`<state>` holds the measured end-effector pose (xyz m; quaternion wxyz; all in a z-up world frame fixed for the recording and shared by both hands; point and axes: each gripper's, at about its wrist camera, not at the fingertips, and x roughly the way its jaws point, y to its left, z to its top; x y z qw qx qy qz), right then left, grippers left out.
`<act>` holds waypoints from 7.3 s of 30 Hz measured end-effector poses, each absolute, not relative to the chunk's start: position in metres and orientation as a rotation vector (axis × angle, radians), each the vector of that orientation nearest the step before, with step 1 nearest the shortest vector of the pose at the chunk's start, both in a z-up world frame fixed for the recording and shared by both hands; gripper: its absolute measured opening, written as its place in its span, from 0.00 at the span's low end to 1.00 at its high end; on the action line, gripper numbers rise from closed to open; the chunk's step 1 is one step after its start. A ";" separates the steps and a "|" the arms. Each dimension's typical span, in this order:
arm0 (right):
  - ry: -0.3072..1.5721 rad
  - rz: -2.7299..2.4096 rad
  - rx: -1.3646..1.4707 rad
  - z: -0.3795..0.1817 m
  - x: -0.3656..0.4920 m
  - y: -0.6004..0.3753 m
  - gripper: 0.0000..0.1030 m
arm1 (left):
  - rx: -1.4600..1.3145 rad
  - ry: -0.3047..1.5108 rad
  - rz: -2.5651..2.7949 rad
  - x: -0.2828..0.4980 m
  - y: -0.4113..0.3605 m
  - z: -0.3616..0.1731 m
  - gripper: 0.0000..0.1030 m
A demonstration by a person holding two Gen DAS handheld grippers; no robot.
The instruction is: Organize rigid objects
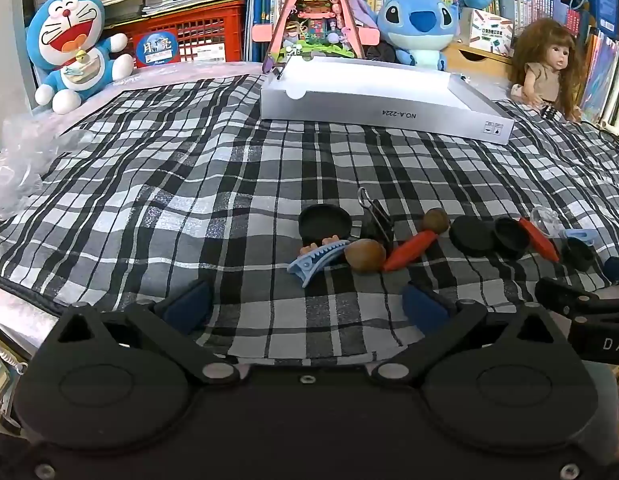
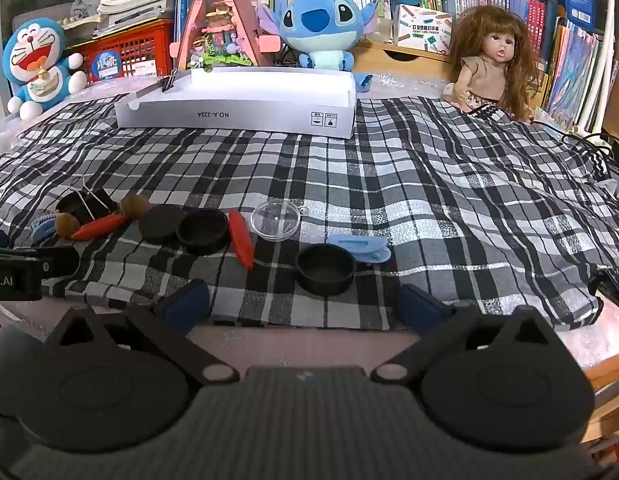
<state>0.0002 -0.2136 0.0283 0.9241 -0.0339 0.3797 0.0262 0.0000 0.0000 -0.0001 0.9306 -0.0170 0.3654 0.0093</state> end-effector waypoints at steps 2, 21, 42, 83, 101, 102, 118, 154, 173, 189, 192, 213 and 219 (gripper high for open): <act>0.780 0.054 -0.070 0.028 0.001 -0.214 1.00 | -0.034 0.749 0.020 0.000 0.000 0.000 1.00; 0.781 0.054 -0.072 0.029 0.000 -0.213 1.00 | -0.032 0.749 0.021 0.000 0.000 0.000 1.00; 0.780 0.054 -0.073 0.029 0.000 -0.213 1.00 | -0.020 0.761 0.006 0.000 0.006 0.002 1.00; 0.659 0.110 0.000 0.039 -0.010 -0.236 0.69 | -0.100 0.647 -0.066 -0.011 0.023 0.019 0.25; 0.663 0.100 0.006 0.040 -0.005 -0.229 0.36 | -0.108 0.621 -0.111 -0.003 0.016 0.020 0.11; 0.660 0.103 0.008 0.042 -0.005 -0.229 0.36 | -0.107 0.615 -0.112 -0.003 0.016 0.022 0.11; 0.643 0.127 0.034 0.062 0.024 -0.234 0.36 | -0.110 0.574 -0.104 0.037 0.022 0.058 0.11; 0.796 0.164 0.108 0.091 0.165 -0.235 0.36 | -0.203 0.728 -0.243 0.187 0.018 0.093 0.11; 0.966 0.168 0.092 0.068 0.244 -0.209 0.36 | -0.170 0.857 -0.221 0.262 0.000 0.058 0.11; 1.026 0.150 0.052 0.046 0.262 -0.200 0.37 | -0.089 0.892 -0.174 0.274 0.001 0.040 0.12; 1.030 0.149 0.048 0.045 0.263 -0.200 0.38 | -0.080 0.895 -0.170 0.276 0.001 0.038 0.12; 1.039 0.148 0.035 0.039 0.265 -0.197 0.40 | -0.065 0.915 -0.133 0.280 0.005 0.029 0.18; 1.027 0.156 0.060 0.041 0.263 -0.199 0.54 | -0.075 0.891 -0.129 0.276 0.007 0.036 0.33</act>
